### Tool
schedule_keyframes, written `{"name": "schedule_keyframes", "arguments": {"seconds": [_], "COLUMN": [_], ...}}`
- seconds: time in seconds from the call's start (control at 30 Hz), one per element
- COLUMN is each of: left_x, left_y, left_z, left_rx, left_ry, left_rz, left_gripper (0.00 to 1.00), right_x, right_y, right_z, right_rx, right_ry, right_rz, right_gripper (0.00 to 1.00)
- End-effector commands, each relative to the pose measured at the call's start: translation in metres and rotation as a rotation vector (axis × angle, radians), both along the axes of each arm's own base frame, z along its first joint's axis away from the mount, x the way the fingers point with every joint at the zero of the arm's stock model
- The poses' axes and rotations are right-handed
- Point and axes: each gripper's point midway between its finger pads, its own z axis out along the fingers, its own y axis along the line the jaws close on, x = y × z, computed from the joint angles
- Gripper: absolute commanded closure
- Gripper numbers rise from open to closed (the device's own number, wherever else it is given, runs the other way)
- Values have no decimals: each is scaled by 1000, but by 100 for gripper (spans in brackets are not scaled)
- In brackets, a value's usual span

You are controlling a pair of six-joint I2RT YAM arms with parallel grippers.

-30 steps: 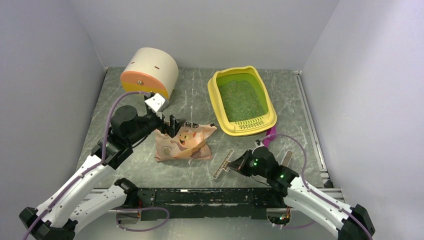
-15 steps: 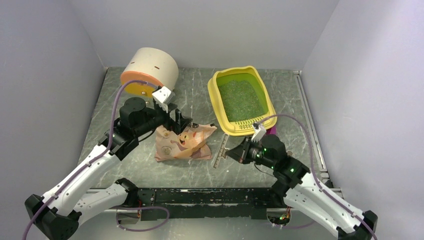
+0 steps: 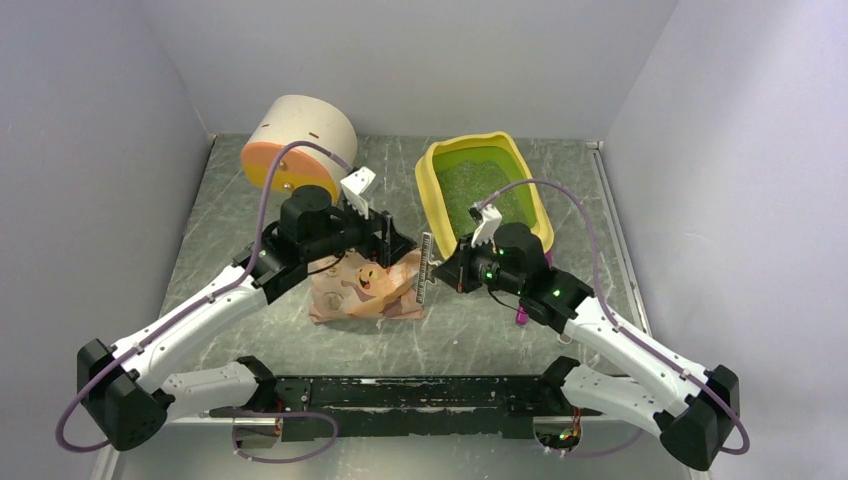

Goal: Fill the litter box with clean litter
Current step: Pick up the clamp at the center of the board.

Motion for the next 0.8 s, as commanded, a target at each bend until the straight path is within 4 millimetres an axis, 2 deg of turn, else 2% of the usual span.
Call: {"name": "schedule_keyframes", "arguments": {"seconds": [0.0,0.17,0.27,0.43,0.53,0.6,0.73,0.77], "left_x": [3,0,4,15,17,17,14,13], "left_y": [-23,-42,-48,-45,-46,-49,-55,-54], "left_z": [26,21,12,1,-4,-5,-8,-9], "left_rx": [-93,-116,-88,-81,-60,-61,-53,-47], "left_ry": [-23,-22,-7,-1,6,9,20,22], "left_rz": [22,14,30,98,102,91,54,53], "left_gripper": [12,10,10,14,28,30,48,50], "right_x": [11,16,17,14,10,9,14,16], "right_y": [14,19,23,27,32,34,34,35], "right_z": [29,33,38,43,42,41,45,47], "right_rx": [62,70,82,128,152,161,173,178], "right_ry": [-85,-93,-100,-98,-80,-71,-87,-95], "right_rz": [26,27,38,54,73,79,60,56], "right_gripper": [100,100,100,100,100,100,100,100]}}
